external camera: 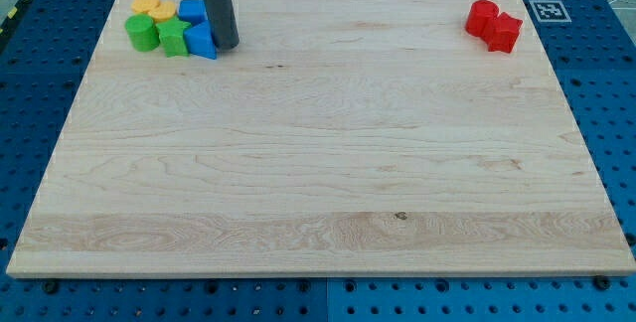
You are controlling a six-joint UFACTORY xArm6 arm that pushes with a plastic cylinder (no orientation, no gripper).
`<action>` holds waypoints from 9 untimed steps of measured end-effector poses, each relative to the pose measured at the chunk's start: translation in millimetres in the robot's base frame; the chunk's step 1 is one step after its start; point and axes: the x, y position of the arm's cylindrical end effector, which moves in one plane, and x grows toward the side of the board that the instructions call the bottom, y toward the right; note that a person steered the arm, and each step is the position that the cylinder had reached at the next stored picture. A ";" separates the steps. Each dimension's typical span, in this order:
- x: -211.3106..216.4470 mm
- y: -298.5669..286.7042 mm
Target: Point at the red star
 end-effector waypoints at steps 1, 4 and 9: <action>6.8 41.9; 95.0 288.3; -8.1 455.8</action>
